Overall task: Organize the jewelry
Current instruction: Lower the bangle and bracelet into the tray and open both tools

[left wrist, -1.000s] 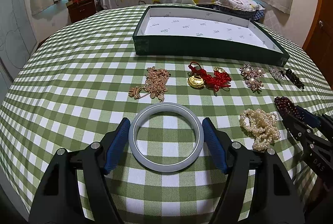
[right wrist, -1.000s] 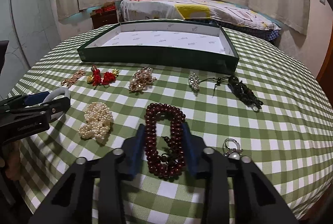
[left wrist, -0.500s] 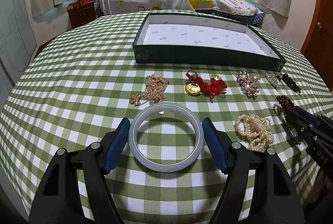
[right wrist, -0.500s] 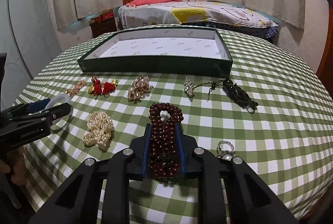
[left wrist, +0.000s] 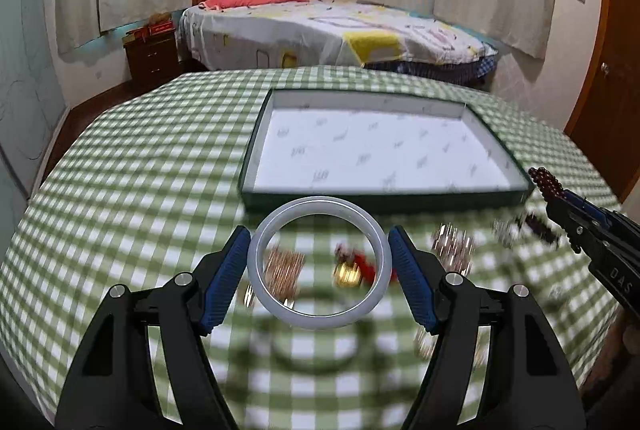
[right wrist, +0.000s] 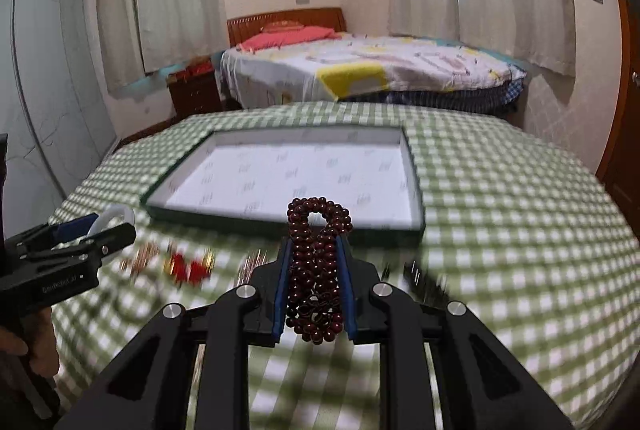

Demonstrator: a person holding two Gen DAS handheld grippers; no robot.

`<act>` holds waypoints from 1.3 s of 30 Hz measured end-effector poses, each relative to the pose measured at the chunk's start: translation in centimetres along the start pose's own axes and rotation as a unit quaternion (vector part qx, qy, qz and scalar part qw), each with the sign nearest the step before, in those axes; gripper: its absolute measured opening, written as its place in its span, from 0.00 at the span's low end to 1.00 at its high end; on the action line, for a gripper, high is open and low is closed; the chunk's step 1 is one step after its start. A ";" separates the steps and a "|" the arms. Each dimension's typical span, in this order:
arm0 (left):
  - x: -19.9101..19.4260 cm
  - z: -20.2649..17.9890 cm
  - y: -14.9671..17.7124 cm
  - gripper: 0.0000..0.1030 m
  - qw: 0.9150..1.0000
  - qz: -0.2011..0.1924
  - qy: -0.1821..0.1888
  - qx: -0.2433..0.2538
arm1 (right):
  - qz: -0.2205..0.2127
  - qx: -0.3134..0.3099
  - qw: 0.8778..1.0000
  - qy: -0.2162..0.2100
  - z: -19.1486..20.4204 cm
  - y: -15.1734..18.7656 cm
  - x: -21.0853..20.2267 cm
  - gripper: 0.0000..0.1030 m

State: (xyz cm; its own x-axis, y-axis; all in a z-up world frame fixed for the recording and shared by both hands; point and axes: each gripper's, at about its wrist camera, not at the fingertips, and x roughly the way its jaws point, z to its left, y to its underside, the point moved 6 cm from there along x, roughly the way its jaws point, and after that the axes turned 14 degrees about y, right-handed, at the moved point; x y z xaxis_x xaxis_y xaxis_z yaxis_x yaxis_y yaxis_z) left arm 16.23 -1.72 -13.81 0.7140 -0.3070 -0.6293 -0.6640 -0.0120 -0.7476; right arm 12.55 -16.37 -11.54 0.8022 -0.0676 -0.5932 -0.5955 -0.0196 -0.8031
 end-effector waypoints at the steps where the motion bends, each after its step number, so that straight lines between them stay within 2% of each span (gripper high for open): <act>1: 0.4 0.0 -0.8 0.67 1.000 -0.003 0.003 -0.001 | -0.006 0.002 1.000 0.002 -0.1 -0.8 0.4 0.22; 7: 3.6 0.1 -5.6 0.67 1.000 -0.018 0.006 0.004 | -0.018 0.013 1.000 0.008 -0.8 -4.5 3.2 0.22; 12: 7.2 0.9 -7.4 0.67 1.000 -0.007 0.000 0.013 | 0.004 0.016 1.000 0.012 -1.1 -5.4 6.7 0.22; 19: 12.0 2.8 -5.9 0.67 0.999 0.046 -0.001 0.001 | 0.080 0.024 0.996 0.010 -1.3 -3.1 11.3 0.22; 20: 12.4 2.9 -5.7 0.67 0.999 0.052 -0.002 0.002 | 0.087 0.033 0.996 0.003 -1.4 -2.9 11.6 0.22; 26: 14.0 3.4 -4.6 0.67 0.997 0.081 -0.002 -0.002 | 0.123 0.005 0.992 0.022 -1.4 -1.8 13.0 0.22; 31: 14.5 3.5 -4.3 0.67 0.996 0.090 -0.005 0.001 | 0.129 -0.003 0.991 0.024 -1.4 -1.7 13.1 0.23; 35: 14.9 3.2 -4.2 0.68 0.996 0.090 -0.007 0.010 | 0.125 -0.011 0.992 0.026 -1.2 -1.8 13.0 0.38; 39: 14.8 3.1 -4.2 0.77 0.996 0.086 -0.005 0.008 | 0.123 -0.011 0.992 0.019 -1.0 -2.0 13.1 0.44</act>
State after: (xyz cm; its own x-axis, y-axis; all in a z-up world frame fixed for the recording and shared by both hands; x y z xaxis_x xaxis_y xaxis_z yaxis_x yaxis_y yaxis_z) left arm 30.27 -3.22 -20.61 0.5918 -0.2941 -0.7505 -0.7732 0.0562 -0.6317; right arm 24.25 -18.26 -17.64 0.6298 -0.1106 -0.7689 -0.7749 -0.0205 -0.6318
